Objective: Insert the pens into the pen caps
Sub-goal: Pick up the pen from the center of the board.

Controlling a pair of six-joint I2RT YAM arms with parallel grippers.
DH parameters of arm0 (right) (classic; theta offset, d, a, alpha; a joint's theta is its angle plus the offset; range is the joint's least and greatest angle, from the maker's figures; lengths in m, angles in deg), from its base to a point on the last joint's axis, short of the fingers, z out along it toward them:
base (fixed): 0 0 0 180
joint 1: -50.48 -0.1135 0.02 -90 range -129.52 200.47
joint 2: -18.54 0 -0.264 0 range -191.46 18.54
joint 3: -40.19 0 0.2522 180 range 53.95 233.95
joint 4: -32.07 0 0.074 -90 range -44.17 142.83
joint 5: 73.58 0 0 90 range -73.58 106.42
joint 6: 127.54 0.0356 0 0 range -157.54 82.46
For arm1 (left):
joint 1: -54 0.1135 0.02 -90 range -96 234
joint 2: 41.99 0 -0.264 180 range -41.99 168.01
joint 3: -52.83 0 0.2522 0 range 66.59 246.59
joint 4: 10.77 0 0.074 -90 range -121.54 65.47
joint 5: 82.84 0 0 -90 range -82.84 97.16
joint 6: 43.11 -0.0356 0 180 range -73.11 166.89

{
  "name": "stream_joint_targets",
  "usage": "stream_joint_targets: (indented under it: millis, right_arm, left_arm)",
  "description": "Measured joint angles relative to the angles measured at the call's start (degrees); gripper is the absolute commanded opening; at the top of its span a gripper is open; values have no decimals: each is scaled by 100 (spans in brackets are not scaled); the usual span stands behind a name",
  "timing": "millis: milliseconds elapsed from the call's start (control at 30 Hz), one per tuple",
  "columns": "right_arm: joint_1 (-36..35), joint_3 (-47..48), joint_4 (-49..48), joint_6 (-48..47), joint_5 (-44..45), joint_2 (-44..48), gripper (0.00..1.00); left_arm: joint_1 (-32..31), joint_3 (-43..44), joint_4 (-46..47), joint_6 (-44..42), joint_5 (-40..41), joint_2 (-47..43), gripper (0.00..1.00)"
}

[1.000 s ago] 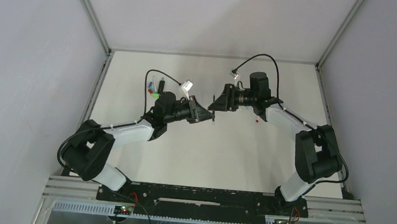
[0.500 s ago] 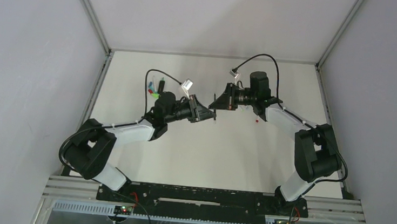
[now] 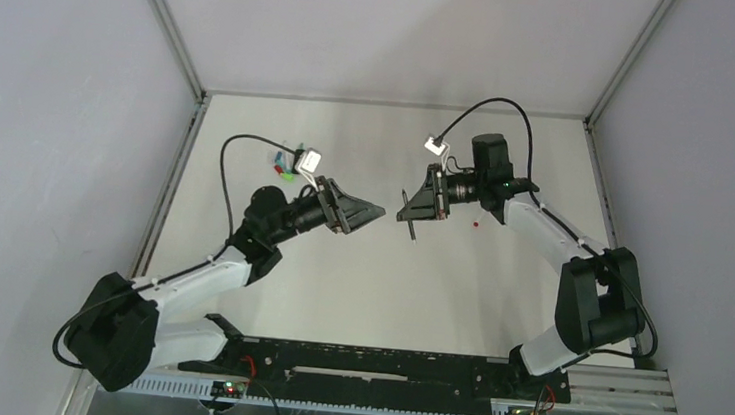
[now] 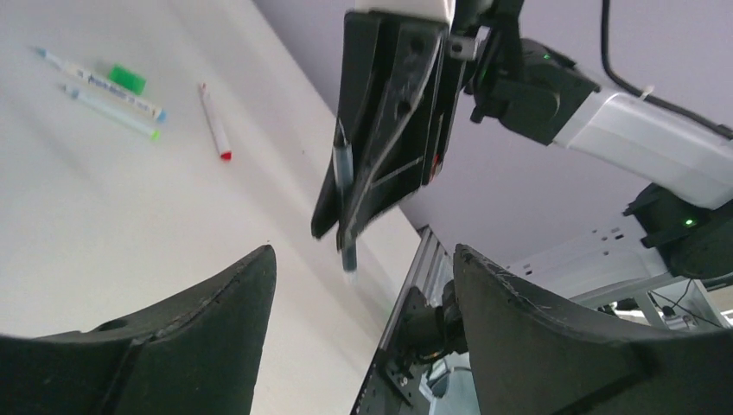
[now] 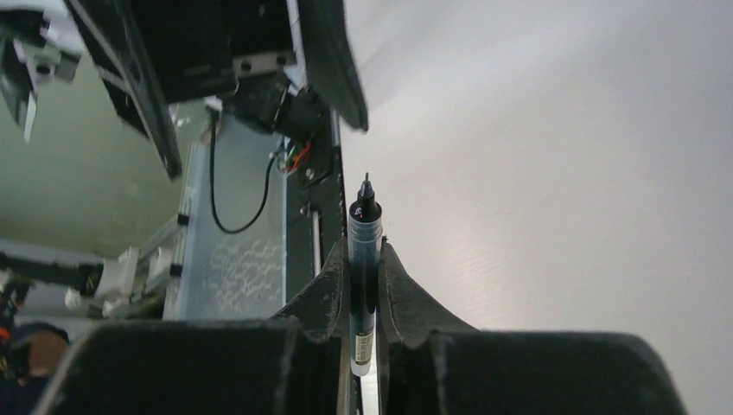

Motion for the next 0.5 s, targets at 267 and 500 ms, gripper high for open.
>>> stream_joint_targets:
  millis: [267, 500]
  right_arm:
    - [-219, 411, 1047, -1097, -450, 101, 4]
    - [-363, 455, 1307, -1298, -535, 101, 4]
  left_arm:
    - [26, 15, 365, 105, 50, -107, 77]
    - [-125, 162, 501, 254, 98, 304, 62]
